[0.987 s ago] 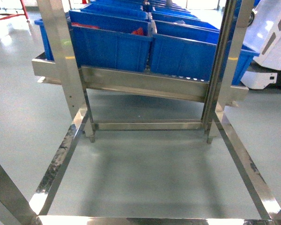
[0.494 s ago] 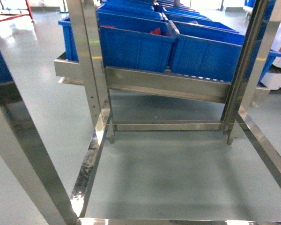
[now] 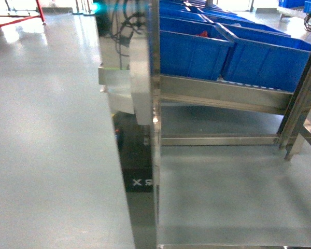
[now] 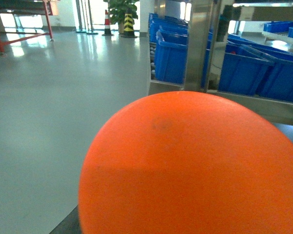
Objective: Pick capacitor and pack into box
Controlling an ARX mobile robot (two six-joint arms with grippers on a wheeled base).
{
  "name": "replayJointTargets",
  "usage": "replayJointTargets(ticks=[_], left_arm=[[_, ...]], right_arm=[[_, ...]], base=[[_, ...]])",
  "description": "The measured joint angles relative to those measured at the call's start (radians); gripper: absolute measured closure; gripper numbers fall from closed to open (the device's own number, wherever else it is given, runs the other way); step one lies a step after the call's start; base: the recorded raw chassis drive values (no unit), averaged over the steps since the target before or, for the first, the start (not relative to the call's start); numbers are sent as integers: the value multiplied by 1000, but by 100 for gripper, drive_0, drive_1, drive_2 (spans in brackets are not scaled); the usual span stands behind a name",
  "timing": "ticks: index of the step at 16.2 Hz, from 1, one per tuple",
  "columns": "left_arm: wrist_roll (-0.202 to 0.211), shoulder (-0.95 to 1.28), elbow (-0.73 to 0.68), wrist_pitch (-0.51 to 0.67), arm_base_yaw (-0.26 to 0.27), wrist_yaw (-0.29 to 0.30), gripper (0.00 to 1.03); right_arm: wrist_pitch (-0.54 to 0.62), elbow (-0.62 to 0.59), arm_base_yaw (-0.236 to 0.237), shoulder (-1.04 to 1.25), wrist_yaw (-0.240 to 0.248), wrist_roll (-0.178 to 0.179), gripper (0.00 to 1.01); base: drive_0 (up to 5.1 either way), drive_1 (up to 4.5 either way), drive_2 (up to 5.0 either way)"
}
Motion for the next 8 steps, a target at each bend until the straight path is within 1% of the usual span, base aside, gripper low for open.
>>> replayJointTargets(ticks=[8], left_arm=[[0,0,0,1,0,0,59]], right_arm=[[2,0,0,0,0,0,3]], base=[[-498,243,243]])
